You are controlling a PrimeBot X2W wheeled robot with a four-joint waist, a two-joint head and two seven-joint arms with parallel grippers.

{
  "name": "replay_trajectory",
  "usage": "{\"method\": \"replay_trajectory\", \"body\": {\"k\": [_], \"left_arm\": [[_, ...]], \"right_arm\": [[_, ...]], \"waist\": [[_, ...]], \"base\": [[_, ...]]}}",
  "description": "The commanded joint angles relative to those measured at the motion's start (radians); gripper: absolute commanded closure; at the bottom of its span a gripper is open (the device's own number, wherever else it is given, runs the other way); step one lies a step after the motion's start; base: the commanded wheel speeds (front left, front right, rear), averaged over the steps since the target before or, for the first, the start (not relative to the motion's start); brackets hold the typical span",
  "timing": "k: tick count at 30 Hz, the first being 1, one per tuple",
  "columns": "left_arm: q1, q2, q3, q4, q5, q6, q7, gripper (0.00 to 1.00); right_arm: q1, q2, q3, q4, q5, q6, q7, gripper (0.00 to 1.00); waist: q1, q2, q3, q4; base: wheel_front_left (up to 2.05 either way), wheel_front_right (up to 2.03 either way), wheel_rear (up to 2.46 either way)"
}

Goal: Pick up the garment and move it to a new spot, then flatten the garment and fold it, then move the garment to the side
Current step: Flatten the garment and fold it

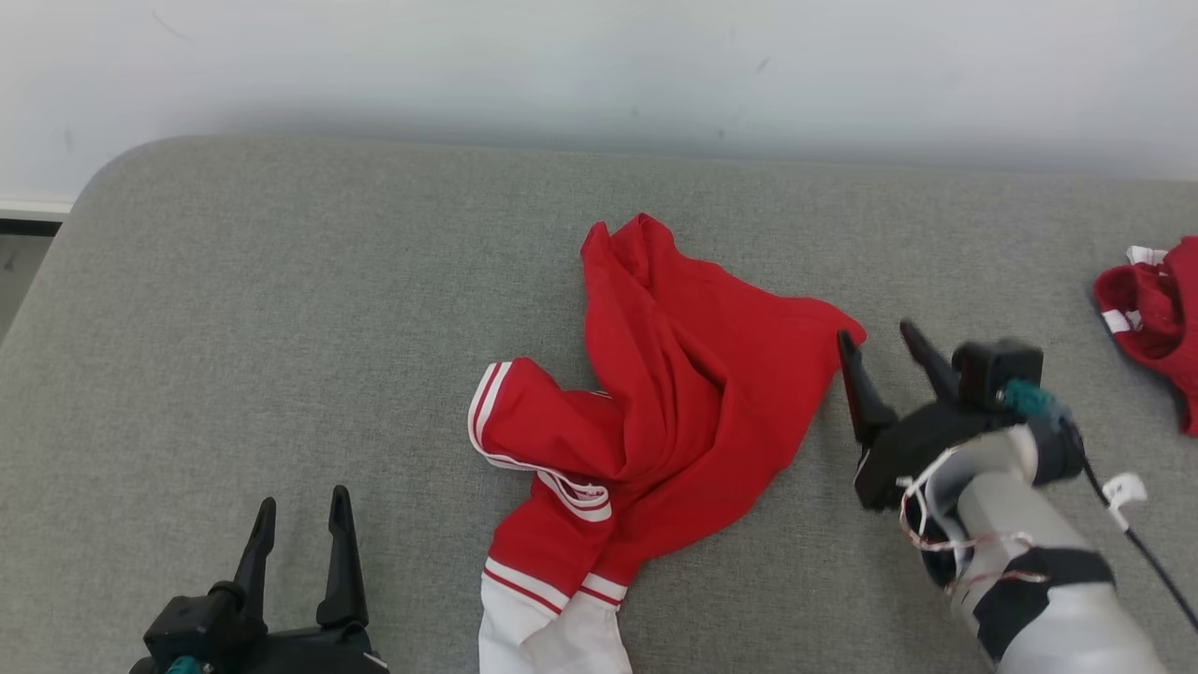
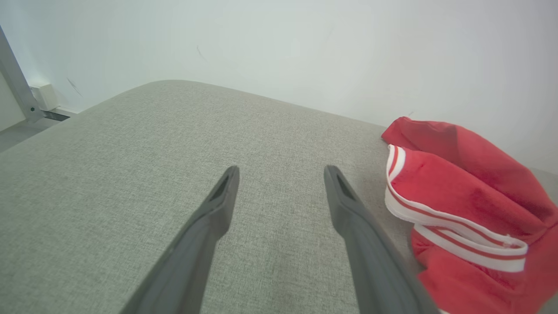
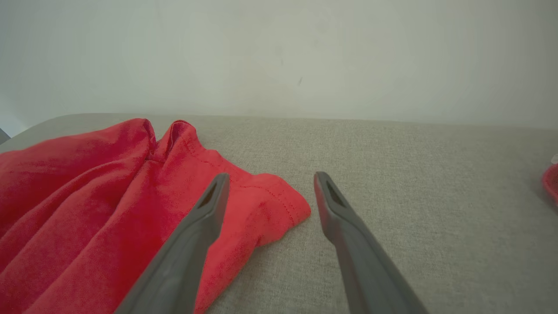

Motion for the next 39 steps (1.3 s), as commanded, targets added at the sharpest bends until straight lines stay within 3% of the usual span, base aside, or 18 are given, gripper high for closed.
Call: {"method": "replay_trajectory", "body": {"k": [1, 12, 13, 14, 15, 23, 32, 39], "left_arm": [[0.01, -0.001, -0.001, -0.001, 0.006, -0.001, -0.003, 0.0], [-0.008, -0.001, -0.021, 0.018, 0.009, -0.011, -0.003, 0.0], [-0.007, -0.001, -0.022, 0.02, 0.008, -0.011, -0.003, 0.0], [-0.006, -0.001, -0.023, 0.022, 0.007, -0.011, -0.003, 0.0], [-0.003, -0.001, -0.023, 0.022, 0.006, -0.01, -0.003, 0.0], [0.035, -0.001, -0.017, 0.026, -0.001, -0.004, -0.003, 0.0], [0.071, -0.001, -0.002, 0.024, -0.01, -0.002, -0.003, 0.0], [0.061, -0.001, -0.007, 0.02, -0.015, -0.003, -0.003, 0.0]], "right_arm": [[0.024, 0.018, -0.004, 0.008, 0.02, -0.002, -0.004, 0.0], [0.049, 0.095, 0.027, 0.124, 0.114, -0.002, 0.003, 0.0], [0.045, 0.101, 0.035, 0.132, 0.122, -0.002, 0.002, 0.13], [0.039, 0.104, 0.04, 0.132, 0.129, -0.002, 0.001, 0.69], [0.036, 0.106, 0.045, 0.131, 0.13, -0.002, -0.001, 1.0], [0.137, 0.038, 0.006, -0.078, 0.055, -0.002, -0.003, 1.0], [0.433, -0.03, -0.126, -0.421, -0.018, -0.002, -0.003, 1.0], [0.578, 0.002, -0.246, -0.702, -0.158, -0.002, 0.112, 1.0]], "waist": [[0.0001, 0.0001, 0.006, 0.006], [0.0001, 0.0001, 0.014, 0.052], [0.0001, 0.0001, 0.012, 0.056], [0.0001, 0.0001, 0.01, 0.058], [0.0001, 0.0001, 0.008, 0.059], [0.0001, 0.0001, -0.028, 0.03], [0.0001, 0.0001, -0.055, -0.035], [0.0001, 0.0001, -0.035, -0.065]], "base": [[0.0, 0.0, 0.0], [0.0, 0.0, 0.0], [0.0, 0.0, 0.0], [0.0, 0.0, 0.0], [0.0, 0.0, 0.0], [0.0, 0.0, 0.0], [0.0, 0.0, 0.0], [0.0, 0.0, 0.0]]}}
